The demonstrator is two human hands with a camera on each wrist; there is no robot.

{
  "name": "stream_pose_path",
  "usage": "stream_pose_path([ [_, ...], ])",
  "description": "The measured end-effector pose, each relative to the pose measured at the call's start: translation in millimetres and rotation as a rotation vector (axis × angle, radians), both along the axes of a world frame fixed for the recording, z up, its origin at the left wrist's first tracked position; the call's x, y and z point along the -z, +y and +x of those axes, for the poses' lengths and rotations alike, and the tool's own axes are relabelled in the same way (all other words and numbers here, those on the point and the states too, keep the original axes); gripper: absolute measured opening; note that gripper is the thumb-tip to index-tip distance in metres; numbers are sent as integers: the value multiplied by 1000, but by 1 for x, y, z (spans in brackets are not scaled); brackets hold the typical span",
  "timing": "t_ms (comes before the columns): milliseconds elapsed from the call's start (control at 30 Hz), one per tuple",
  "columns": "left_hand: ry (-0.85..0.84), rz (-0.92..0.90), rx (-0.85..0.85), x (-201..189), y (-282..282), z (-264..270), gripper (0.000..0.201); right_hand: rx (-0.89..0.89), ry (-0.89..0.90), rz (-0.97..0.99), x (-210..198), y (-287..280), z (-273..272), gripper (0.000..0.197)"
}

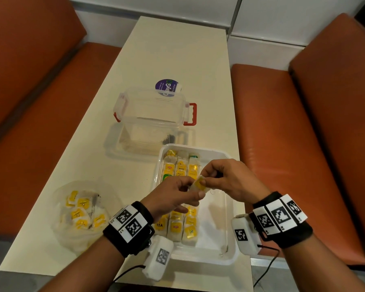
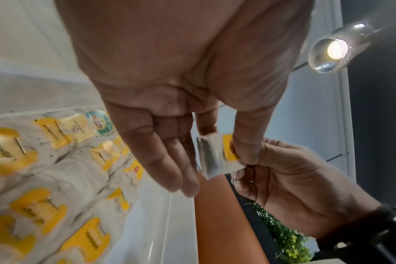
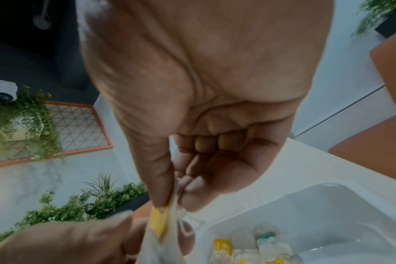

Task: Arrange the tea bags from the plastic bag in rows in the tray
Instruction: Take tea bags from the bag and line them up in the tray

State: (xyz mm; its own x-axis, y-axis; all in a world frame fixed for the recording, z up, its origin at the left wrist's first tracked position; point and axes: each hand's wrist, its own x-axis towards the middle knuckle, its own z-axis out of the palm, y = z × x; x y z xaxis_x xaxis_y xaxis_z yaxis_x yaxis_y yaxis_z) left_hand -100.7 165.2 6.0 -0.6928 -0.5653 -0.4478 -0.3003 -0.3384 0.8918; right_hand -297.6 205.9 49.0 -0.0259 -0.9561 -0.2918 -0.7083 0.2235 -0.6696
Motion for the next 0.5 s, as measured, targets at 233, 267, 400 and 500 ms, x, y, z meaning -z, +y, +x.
stream_pose_path([
  [233,-28,-21,-152,6,-11,-24,28,195,-259,49,18,-14,-11,17],
  [267,-30,-14,-168,7,-13,-27,27,231,-291,67,22,-14,-12,16],
  [400,-68,23,-160,14,-18,-36,27,321,-346,80,32,-16,-17,7],
  [500,-101,47,-150,17,-21,-40,27,333,-324,89,35,-22,-23,9],
])
